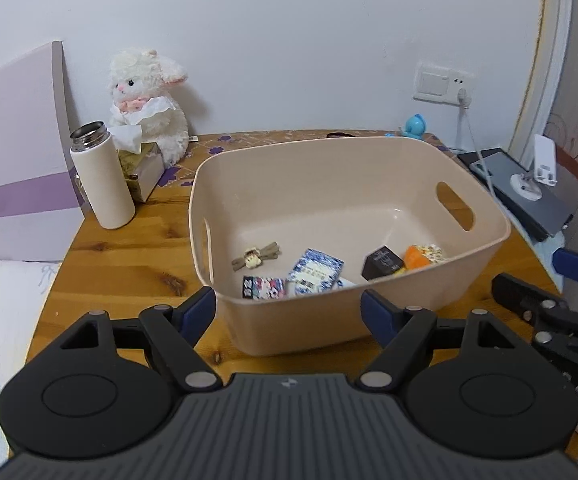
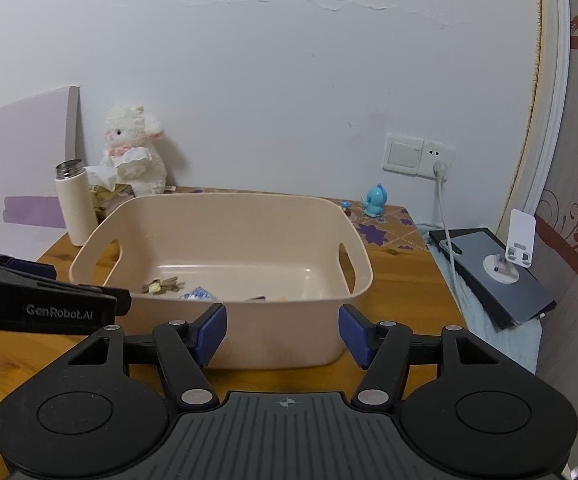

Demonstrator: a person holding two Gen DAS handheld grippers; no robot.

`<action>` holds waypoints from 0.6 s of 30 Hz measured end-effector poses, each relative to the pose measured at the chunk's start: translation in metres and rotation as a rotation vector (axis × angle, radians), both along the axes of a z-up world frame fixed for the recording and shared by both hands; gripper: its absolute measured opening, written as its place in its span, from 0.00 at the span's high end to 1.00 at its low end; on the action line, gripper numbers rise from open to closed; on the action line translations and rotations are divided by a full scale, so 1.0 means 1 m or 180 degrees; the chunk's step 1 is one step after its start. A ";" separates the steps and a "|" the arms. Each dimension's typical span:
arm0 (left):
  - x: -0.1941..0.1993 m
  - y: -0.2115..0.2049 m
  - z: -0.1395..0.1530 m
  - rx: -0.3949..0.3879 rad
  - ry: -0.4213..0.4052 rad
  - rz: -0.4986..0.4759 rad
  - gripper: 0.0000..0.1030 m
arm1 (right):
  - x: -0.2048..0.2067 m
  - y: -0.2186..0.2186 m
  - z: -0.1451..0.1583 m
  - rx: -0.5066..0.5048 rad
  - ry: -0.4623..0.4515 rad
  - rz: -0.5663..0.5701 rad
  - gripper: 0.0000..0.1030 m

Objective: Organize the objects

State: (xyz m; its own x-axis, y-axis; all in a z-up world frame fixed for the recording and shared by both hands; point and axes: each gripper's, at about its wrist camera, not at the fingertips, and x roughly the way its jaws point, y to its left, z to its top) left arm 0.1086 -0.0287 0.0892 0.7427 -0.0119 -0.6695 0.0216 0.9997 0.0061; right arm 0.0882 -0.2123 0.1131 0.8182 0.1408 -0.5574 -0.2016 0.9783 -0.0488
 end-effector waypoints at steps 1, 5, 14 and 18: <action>-0.006 0.000 0.002 -0.0019 -0.0015 -0.0012 0.22 | -0.004 0.000 0.000 -0.0004 -0.0001 0.0007 0.36; -0.025 0.002 0.007 -0.0065 -0.0078 -0.0033 0.22 | -0.020 -0.003 0.003 0.0001 -0.0030 0.0019 0.35; -0.068 0.006 0.012 -0.0110 -0.0151 -0.0061 0.19 | -0.061 -0.009 0.006 0.0072 -0.0083 0.0079 0.33; -0.085 0.007 0.014 -0.0099 -0.0157 -0.0087 0.16 | -0.077 -0.008 0.009 0.0055 -0.0127 0.0128 0.31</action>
